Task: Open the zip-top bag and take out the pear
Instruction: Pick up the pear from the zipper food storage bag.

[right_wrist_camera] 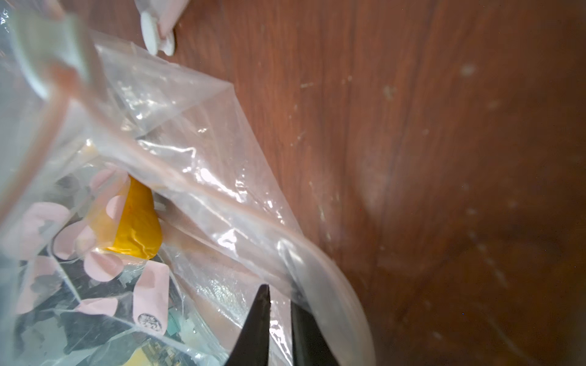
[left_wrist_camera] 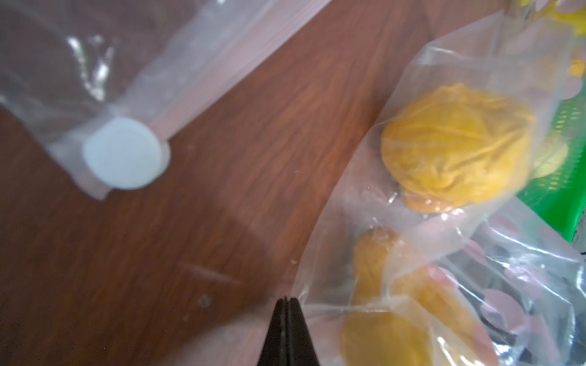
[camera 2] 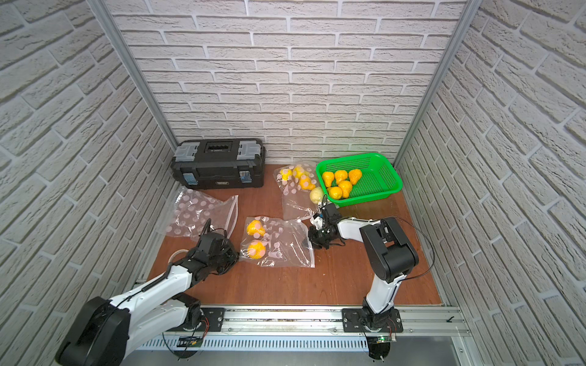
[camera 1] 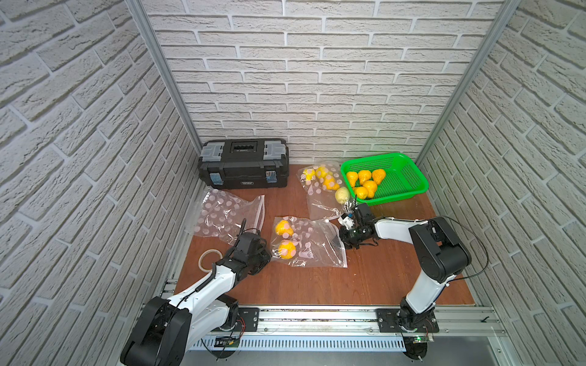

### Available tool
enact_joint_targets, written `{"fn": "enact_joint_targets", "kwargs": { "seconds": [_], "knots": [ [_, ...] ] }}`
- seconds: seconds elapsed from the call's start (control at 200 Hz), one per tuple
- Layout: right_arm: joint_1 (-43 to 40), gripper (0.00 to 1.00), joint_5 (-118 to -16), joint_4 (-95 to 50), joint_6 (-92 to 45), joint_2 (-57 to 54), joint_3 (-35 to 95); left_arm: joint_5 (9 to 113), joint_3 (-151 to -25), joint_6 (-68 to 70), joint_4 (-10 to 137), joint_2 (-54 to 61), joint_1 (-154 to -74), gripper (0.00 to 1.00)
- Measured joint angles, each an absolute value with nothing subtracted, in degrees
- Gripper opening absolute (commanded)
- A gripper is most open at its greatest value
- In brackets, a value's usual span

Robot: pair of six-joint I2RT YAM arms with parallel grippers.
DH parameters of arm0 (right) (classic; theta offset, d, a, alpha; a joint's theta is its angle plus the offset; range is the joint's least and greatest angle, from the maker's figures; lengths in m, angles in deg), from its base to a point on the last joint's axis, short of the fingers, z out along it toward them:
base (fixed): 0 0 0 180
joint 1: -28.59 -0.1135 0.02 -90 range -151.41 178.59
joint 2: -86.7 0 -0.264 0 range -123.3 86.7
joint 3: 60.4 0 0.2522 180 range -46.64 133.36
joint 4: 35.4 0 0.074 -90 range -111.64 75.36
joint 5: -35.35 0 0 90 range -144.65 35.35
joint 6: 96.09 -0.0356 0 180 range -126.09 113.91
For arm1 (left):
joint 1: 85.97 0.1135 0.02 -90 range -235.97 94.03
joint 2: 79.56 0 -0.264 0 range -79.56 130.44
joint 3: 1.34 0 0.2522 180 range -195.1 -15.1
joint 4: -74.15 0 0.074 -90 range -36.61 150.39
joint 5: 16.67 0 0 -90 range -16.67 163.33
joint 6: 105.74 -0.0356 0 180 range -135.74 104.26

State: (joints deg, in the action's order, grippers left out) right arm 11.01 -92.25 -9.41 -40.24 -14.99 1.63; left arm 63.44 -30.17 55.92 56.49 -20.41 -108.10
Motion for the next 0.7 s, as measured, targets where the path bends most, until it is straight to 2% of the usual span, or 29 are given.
{"fn": "enact_joint_targets", "kwargs": {
  "seconds": [0.09,0.21,0.36,0.51,0.63,0.7],
  "knots": [
    [11.01,0.18,-92.51,-9.6,-40.24,-15.03,1.61,62.76,-30.22,55.15,57.47,-19.31,-107.53,0.22],
    [10.96,0.2,-92.69,-9.67,-40.18,-14.79,1.61,63.14,-31.92,53.71,56.62,-20.23,-106.83,0.36],
    [10.35,0.2,-90.77,-7.02,-39.65,-13.19,1.68,64.05,-36.12,51.72,52.35,-24.8,-106.55,0.47],
    [9.8,0.22,-89.54,-2.37,-38.85,-10.72,1.94,63.53,-38.19,51.37,51.68,-27.14,-106.22,0.53],
    [8.95,0.27,-89.65,-0.29,-38.65,-9.0,2.77,61.8,-38.22,51.31,51.66,-26.22,-106.22,0.61],
    [8.41,0.3,-90.29,-0.03,-38.67,-8.63,3.23,60.21,-38.22,51.02,52.4,-24.25,-106.22,0.62]
  ]
}}
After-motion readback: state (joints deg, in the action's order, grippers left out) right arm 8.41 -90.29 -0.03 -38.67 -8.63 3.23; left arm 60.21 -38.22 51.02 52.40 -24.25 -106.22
